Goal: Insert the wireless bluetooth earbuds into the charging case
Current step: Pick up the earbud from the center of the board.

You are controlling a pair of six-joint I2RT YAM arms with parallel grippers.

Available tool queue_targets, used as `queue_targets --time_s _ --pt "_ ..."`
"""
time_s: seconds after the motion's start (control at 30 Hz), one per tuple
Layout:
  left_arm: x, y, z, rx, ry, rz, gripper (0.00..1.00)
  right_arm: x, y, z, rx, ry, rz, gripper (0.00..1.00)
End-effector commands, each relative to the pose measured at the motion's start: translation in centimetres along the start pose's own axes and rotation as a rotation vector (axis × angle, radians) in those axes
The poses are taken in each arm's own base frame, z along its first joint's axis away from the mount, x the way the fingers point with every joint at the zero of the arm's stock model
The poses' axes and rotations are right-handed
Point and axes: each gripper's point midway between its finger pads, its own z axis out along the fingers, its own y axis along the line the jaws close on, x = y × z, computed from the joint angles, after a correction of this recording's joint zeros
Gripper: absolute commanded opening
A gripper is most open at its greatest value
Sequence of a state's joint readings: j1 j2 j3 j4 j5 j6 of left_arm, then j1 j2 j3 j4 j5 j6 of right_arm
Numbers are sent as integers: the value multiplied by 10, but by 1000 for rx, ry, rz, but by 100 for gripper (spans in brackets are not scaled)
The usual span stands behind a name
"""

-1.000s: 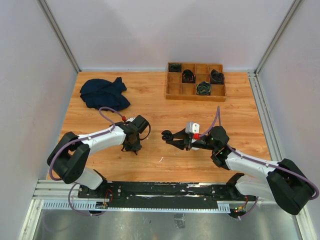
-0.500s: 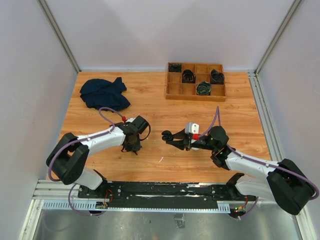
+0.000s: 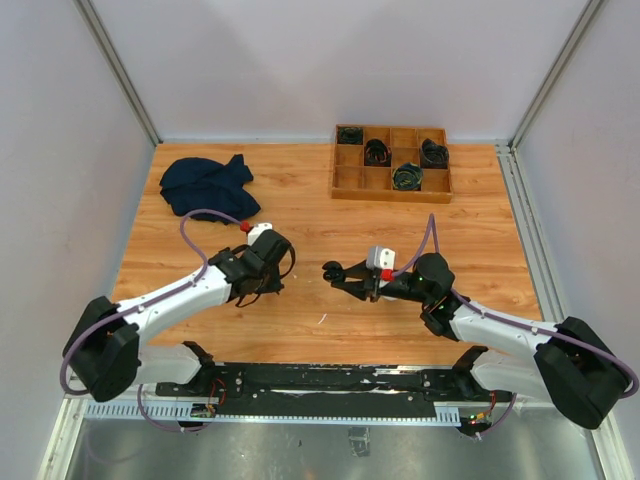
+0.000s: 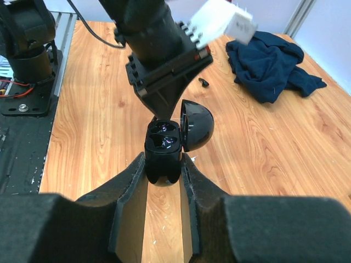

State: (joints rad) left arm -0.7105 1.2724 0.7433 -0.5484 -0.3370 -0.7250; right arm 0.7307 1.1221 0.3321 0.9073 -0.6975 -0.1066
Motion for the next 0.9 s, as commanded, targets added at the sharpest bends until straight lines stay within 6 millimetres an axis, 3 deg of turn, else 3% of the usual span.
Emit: queue_targets --time_s 0.0,0.33,0.53,0.87 --pt "-35 -11 -20 69 -183 14 16 -17 -12 4 45 -26 -55 6" --pt "-89 -50 -81 269 -478 95 16 -24 -22 2 92 -16 -85 6" --pt "-110 -74 -119 379 -627 141 16 -26 -31 2 138 -14 -83 6" --pt "-115 -113 -184 650 -830 283 16 -27 -35 0 171 -16 -56 6"
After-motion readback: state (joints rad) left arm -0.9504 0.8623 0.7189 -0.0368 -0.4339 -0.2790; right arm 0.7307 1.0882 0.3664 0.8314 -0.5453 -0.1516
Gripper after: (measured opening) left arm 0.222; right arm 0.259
